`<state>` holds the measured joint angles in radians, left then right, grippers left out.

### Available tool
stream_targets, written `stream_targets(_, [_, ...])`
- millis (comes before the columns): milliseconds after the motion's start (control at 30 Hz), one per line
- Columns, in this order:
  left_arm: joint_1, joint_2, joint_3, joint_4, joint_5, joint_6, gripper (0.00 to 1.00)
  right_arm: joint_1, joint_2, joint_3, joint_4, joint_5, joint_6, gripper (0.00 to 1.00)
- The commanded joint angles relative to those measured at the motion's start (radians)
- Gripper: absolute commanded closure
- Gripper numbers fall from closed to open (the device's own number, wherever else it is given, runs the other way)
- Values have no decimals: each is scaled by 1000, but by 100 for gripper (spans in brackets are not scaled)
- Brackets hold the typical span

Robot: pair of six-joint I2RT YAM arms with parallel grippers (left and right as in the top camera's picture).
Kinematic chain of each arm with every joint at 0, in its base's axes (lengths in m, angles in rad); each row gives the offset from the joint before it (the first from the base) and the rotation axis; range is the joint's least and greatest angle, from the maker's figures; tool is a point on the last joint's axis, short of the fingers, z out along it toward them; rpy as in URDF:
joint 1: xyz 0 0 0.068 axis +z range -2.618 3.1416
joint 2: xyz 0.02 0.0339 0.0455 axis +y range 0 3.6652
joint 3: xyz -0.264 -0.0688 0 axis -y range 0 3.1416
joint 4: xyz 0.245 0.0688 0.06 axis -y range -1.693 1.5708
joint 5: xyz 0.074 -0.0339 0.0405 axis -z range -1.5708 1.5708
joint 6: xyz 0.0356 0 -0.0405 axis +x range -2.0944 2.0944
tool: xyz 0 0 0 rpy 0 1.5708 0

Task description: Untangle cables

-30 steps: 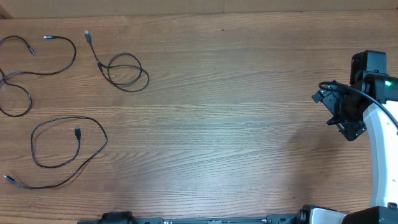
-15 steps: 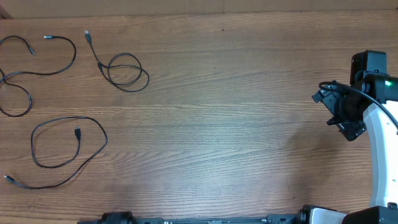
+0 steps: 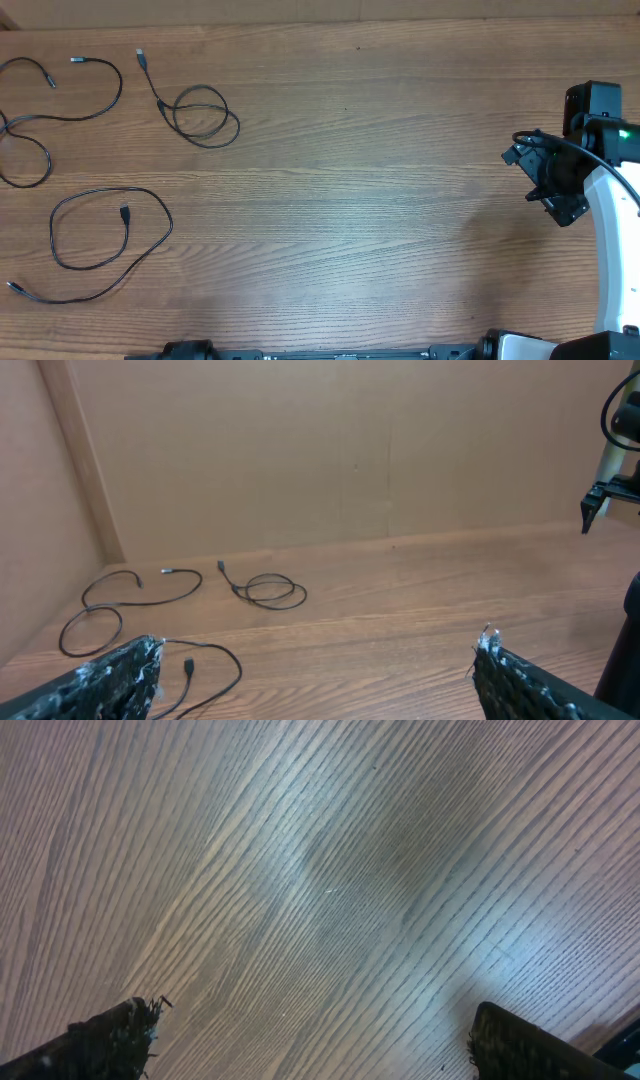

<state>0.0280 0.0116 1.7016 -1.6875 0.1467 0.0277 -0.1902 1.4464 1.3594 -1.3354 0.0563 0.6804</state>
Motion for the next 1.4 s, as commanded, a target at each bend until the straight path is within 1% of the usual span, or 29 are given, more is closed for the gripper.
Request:
stream_targets(0, [6,-6,-2,3,7,-7,1,-8,-19,21,2,10,-3,0])
stream_targets(133, [6,-6,-2,16,10,-6,0,-8,-19,21,2,10,-3,0])
stream_targets(300, [4,-6,-28,108,-49,-5,0,-8,-19,21,2,10,-3,0])
stream_targets(367, [4,-6,-76,155,-34,-6,1,-8,-19,21,2,10,-3,0])
stream_targets(500, [5,-6,-230,282,49,-5,0,-8,-19,21,2,10,-3,0])
stream_targets(600, [5,-6,-372,420,82,-5,0,-8,-19,21,2,10,-3,0])
stream_targets(800, [5,-6,-719,787,89,-10,0,-8,-19,21,2,10,-3,0])
stream_targets(967, [5,-6,-969,1051,89,-10,0,-8,-19,21,2,10,-3,0])
stream_targets(1067, [5,-6,-1100,1210,78,-58,1,-8,-19,21,2,10,-3,0])
stream_targets(1233, [5,-6,-1307,1402,11,-156,0,-8,-19,21,2,10,-3,0])
stream_targets(1367, [5,-6,-1451,1572,-17,-165,0,-8,-19,21,2,10,-3,0])
